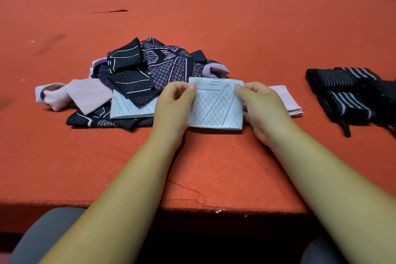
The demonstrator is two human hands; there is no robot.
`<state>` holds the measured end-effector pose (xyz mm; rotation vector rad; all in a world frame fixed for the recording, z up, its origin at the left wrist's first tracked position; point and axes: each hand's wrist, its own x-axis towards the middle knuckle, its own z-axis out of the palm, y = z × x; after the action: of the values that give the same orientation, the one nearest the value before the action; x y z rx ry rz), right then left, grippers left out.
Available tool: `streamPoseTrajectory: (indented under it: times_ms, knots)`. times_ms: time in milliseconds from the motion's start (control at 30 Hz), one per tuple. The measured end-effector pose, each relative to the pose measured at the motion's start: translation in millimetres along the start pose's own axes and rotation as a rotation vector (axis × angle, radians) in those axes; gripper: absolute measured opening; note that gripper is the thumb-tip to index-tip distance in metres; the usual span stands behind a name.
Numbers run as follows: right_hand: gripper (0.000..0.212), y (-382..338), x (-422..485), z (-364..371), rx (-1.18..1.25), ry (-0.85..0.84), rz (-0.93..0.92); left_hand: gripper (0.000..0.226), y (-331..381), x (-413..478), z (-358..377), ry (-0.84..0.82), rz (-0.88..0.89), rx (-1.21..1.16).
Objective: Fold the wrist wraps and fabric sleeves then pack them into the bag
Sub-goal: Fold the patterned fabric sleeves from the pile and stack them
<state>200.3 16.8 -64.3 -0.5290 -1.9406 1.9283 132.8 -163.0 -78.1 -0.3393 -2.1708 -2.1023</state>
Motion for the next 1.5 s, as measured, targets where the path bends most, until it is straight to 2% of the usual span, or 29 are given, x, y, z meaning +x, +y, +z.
streamPoseTrajectory:
  times_ms: [100,200,367,633,767,867,1000,1067,1233,1300,1400,1500]
  knots:
    - [0.014,-4.3,0.2,-0.6,0.084,0.006,-0.044,0.017,3.2,0.0,-0.3,-0.038,-0.085,-0.108]
    - [0.016,-4.9,2.7,0.4,0.131,0.012,-0.060,0.021,5.5,0.1,-0.2,-0.054,-0.137,-0.202]
    - [0.028,-1.6,1.9,5.4,0.003,0.105,-0.156,0.028,5.8,-2.3,3.1,-0.054,-0.123,-0.168]
    - [0.016,-2.0,-1.1,4.1,-0.243,0.095,-0.229,0.020,0.2,-0.2,3.6,0.028,-0.007,-0.051]
    - [0.017,-2.3,-2.0,7.4,-0.244,0.080,-0.212,0.017,0.6,0.4,4.8,0.002,-0.070,-0.060]
    - [0.018,-3.0,-2.3,6.0,-0.199,0.083,-0.183,0.029,1.7,-2.6,5.3,-0.109,-0.105,-0.184]
    - [0.032,-6.8,-3.8,1.5,0.038,-0.087,-0.034,0.041,4.8,-4.2,3.2,-0.160,-0.096,-0.240]
    - [0.039,-7.7,-3.5,-0.7,0.064,-0.134,-0.044,0.045,5.8,-4.2,2.3,-0.143,-0.094,-0.254]
    - [0.044,-5.4,-1.2,-0.3,0.060,-0.127,-0.102,0.063,3.9,-1.6,2.5,-0.134,-0.166,-0.336]
    - [0.046,-5.9,-1.2,-0.5,0.071,-0.120,-0.094,0.056,5.1,0.3,1.8,-0.177,-0.218,-0.377]
    - [0.046,-10.0,-2.5,-1.8,0.094,-0.094,-0.056,0.031,10.0,-2.5,2.2,-0.215,-0.274,-0.364]
    - [0.041,-16.1,-3.1,-6.3,0.080,-0.063,-0.048,0.026,12.8,-6.3,7.3,-0.191,-0.267,-0.316]
